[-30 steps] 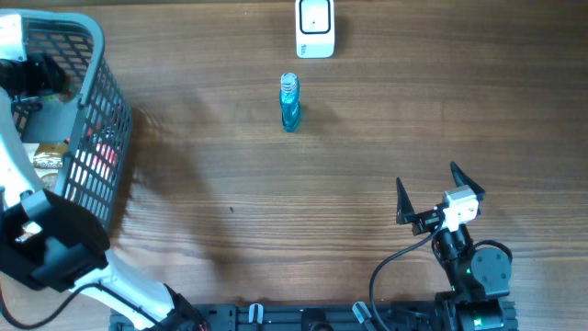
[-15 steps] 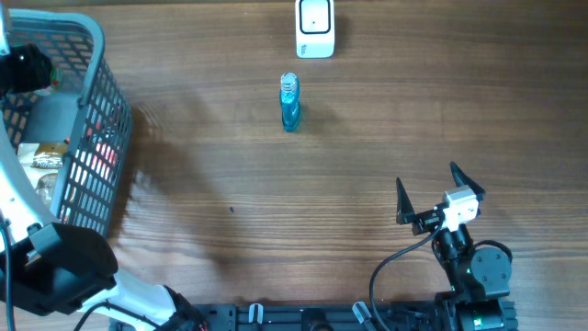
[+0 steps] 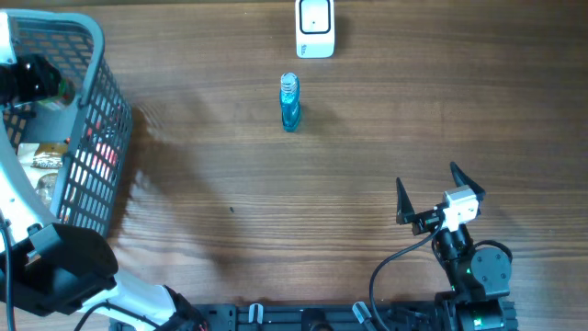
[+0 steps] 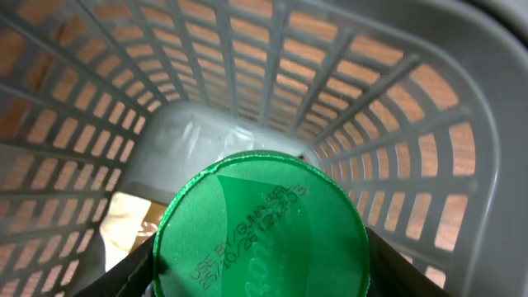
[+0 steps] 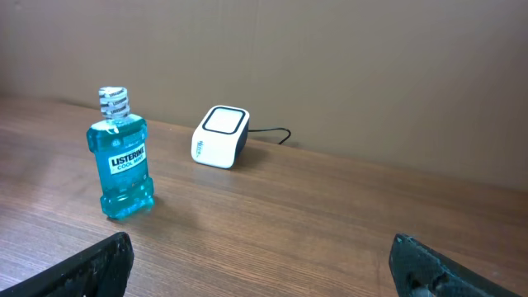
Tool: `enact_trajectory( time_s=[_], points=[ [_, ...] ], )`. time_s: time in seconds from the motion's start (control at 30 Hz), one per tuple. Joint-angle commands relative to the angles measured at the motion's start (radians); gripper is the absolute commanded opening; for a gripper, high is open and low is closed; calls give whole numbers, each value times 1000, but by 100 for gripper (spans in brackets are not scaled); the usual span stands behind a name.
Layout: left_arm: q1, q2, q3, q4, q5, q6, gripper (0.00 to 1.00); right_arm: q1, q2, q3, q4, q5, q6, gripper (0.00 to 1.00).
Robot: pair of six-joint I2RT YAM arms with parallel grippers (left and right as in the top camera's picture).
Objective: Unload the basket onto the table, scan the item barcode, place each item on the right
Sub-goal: 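Grasp the green-lidded jar by its lid with the left gripper, then carry the jar to the scanner and place it beside the bottle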
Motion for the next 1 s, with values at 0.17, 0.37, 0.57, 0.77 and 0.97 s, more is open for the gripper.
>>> enact_trajectory(
  time_s=[0.17, 0.37, 0.57, 0.77, 0.97],
  points=[
    [-3, -89, 1, 98, 76, -58, 50, -4, -7, -1, 3, -13, -6, 100],
    [-3, -169, 1, 136, 141, -100, 50, -4, -7, -1, 3, -13, -6, 100],
    [-3, -206, 1, 145, 238, -129, 51, -4, -7, -1, 3, -13, -6, 100],
    [-86, -206, 1, 177, 305, -136, 52, -4, -7, -1, 3, -13, -6, 100],
    [-268, -206, 1, 234, 280, -136, 52, -4, -7, -1, 3, -13, -6, 100]
  ],
)
